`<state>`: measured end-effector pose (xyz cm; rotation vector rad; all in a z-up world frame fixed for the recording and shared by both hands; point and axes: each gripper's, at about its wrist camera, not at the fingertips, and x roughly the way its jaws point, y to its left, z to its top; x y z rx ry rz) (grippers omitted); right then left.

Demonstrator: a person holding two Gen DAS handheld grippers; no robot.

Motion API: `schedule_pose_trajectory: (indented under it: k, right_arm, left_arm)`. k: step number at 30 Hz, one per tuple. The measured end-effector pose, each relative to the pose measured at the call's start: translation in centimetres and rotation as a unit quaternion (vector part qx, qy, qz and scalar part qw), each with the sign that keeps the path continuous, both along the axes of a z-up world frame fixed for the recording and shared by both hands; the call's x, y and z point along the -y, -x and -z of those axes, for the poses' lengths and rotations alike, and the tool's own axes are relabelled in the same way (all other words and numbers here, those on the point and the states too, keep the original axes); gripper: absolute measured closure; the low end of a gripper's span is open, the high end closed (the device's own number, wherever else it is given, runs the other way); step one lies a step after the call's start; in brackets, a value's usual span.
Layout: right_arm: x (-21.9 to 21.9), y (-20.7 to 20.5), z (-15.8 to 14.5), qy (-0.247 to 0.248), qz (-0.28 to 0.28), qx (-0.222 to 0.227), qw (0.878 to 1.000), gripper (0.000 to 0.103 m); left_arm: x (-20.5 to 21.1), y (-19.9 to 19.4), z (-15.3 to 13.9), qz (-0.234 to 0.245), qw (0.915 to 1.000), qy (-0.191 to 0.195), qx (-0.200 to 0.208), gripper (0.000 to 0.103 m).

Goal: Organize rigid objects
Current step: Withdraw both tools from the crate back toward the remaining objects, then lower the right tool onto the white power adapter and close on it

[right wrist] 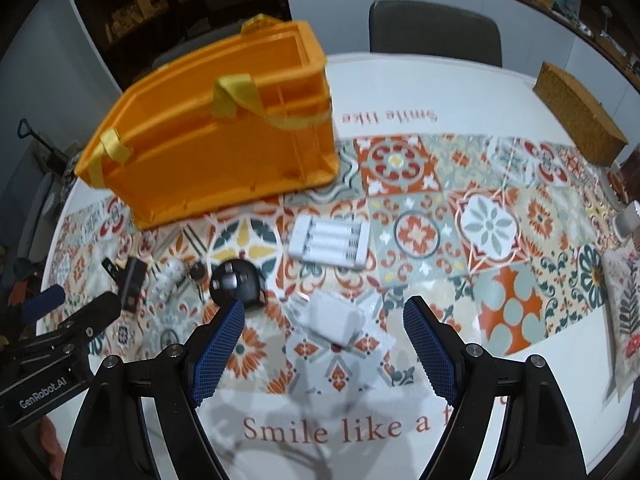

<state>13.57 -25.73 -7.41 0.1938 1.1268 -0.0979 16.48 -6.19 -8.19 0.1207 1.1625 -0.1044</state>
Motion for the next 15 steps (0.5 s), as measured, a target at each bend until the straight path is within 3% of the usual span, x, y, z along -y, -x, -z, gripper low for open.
schedule_pose_trajectory:
  k: [15]
  right_arm:
    - [0.4, 0.2, 3.6, 0.003, -0.006, -0.035, 0.999, 0.021]
  left_arm:
    - [0.7, 0.4, 4.0, 0.003, 0.9995, -0.002, -0.032, 0.01]
